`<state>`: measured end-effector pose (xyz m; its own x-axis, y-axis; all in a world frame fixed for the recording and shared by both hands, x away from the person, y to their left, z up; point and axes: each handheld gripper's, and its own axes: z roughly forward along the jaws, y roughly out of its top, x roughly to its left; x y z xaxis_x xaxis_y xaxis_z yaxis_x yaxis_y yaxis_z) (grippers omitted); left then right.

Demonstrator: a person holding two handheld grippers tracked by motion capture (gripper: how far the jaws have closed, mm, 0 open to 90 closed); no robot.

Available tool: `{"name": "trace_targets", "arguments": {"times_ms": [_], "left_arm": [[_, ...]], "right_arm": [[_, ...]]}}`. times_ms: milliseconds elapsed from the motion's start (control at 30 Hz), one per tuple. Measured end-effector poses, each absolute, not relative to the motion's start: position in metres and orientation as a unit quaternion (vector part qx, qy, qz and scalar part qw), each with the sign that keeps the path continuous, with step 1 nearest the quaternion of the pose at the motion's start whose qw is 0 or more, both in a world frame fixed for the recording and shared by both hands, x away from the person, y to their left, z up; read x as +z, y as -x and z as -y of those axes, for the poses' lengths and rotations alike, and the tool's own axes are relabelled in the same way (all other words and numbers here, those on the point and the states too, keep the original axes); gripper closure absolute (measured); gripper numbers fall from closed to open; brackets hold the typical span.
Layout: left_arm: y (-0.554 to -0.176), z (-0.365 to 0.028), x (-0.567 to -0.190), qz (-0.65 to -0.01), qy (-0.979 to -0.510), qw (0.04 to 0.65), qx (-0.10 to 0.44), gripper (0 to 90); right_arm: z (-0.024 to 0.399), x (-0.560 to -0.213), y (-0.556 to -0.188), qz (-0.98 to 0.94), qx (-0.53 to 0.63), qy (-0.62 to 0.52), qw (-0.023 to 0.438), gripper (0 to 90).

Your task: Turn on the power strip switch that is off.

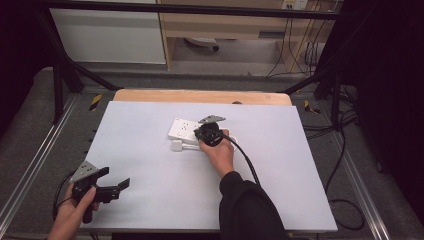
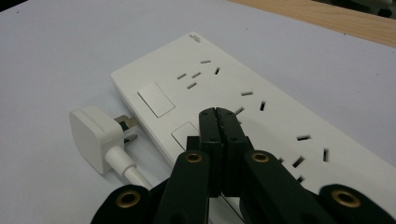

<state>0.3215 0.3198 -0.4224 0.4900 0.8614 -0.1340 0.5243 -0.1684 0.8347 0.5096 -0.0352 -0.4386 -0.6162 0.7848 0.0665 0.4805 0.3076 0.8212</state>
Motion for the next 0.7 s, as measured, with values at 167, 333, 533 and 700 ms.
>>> {"name": "trace_targets", "arguments": {"times_ms": [167, 333, 533, 700], "left_arm": [[-0.3216, -0.3197, -0.4225, -0.468, -0.740, 0.444, 0.190, 7.1], [-0.3216, -0.3195, -0.4226, -0.467, -0.740, 0.444, 0.191, 7.2], [-0.3216, -0.3192, -0.4227, -0.468, -0.741, 0.443, 0.190, 7.2], [-0.3215, -0.3190, -0.4228, -0.468, -0.741, 0.443, 0.190, 7.2]], "right_arm": [[0.0348, -0.4396, -0.5087, -0.789, 0.432, -0.400, 0.177, 90.0], [0.0338, -0.4400, -0.5076, -0.791, 0.431, -0.396, 0.179, 90.0], [0.0361, -0.4421, -0.5066, -0.788, 0.440, -0.391, 0.181, 90.0], [0.0364, -0.4423, -0.5066, -0.788, 0.440, -0.390, 0.181, 90.0]]}}
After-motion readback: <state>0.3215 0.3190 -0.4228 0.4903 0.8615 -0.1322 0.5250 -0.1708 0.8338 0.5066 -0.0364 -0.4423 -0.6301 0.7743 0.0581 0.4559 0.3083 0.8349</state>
